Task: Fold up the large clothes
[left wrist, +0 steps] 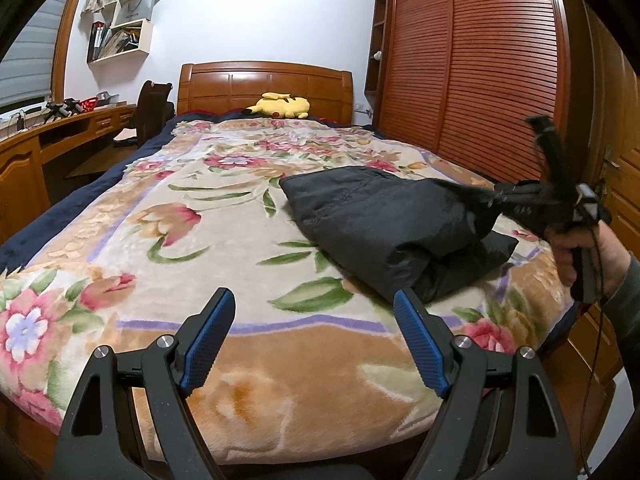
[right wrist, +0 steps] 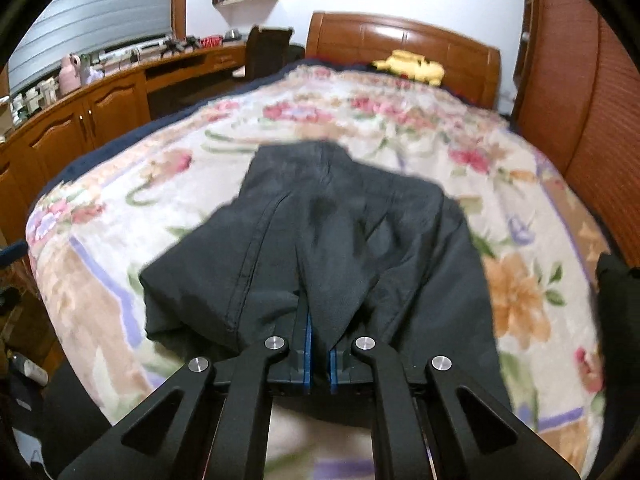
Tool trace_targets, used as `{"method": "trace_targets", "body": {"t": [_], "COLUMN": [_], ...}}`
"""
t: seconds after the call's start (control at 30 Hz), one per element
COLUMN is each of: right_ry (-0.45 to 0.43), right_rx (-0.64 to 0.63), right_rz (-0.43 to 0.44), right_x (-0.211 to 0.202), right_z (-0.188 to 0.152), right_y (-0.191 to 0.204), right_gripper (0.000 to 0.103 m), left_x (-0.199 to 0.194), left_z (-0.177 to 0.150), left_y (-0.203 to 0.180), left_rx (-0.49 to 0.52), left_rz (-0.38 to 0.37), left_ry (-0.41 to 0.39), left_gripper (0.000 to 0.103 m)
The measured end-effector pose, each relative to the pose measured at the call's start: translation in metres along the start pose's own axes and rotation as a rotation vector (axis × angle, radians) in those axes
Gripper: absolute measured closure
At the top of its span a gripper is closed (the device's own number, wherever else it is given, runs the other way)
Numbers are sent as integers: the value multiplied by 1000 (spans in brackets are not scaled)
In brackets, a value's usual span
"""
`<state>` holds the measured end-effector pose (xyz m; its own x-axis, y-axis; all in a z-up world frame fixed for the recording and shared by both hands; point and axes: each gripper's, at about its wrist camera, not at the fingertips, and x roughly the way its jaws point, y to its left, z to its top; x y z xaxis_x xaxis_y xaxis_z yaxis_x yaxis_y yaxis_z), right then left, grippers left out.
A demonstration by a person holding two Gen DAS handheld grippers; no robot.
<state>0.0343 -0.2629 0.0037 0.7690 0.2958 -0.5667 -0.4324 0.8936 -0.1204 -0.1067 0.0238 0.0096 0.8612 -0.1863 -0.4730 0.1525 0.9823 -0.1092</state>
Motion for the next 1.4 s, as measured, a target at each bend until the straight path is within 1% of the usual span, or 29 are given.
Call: {"method": "trace_targets", "body": {"t": [0.1, 0.2, 0.33, 0.43, 0.5, 0.57, 0.67, 0.73, 0.83, 0.9, 0.93, 0.97, 1.0, 1.07, 1.1, 1.23, 1.3, 1.37, 1.4], "right_ry": [-35, -67, -94, -78, -17, 34, 57, 69, 60, 45, 27, 4, -17, -67, -83, -139, -145, -134, -128], "right_rx": [-21, -43, -33, 34, 66, 83, 108, 104, 108, 131, 141, 148, 153, 158, 154, 107, 82, 58, 50], "right_rz": [-18, -70, -107, -148, -176, -164, -123, -123, -125, -153, -174, -177, -172, -161, -158, -131, -104, -70, -63], "right_x": [-17, -35, -59, -69, -57, -46, -38, -33, -34, -41, -47, -56, -60, -71, -74, -80, -74, -64, -57], "right_z": [-1, -6, -23, -46, -63, -81, -98, -102, -101, -94, -91, -85, -82, -75, -74, -63, -61, -58, -57], "right_y": [-4, -8, -20, -46, -58, -65, -65, -59, -60, -67, -67, -69, -66, -62, -60, -42, -32, -23, -20], "right_gripper": [99, 99, 99, 99, 99, 99, 99, 99, 98, 82, 77, 68, 55, 43, 42, 40, 40, 41, 45], "left_x": [1, 2, 5, 7, 10, 14, 19, 23, 27, 29, 29, 30, 31, 32, 32, 36, 39, 43, 45], "left_z": [2, 4, 8, 10, 11, 12, 13, 14, 16, 17, 18, 19, 19, 20, 20, 21, 22, 23, 24], "left_y": [-4, -7, -12, -16, -20, -24, -30, -34, -40, -44, -45, -47, -48, -51, -51, -54, -54, -54, -54], "left_rx": [12, 17, 32, 39, 43, 49, 63, 71, 88, 94, 96, 98, 100, 105, 106, 115, 121, 124, 125], "left_rz": [-2, -6, -14, -21, -26, -32, -37, -40, -45, -49, -51, -53, -55, -58, -59, -60, -57, -56, -56], "left_ry": [0, -1, -4, -6, -3, -1, 5, 11, 14, 12, 10, 8, 7, 6, 6, 10, 15, 19, 21], "left_gripper": [21, 21, 21, 21, 21, 21, 21, 21, 21, 21, 21, 21, 21, 21, 21, 21, 21, 21, 21]}}
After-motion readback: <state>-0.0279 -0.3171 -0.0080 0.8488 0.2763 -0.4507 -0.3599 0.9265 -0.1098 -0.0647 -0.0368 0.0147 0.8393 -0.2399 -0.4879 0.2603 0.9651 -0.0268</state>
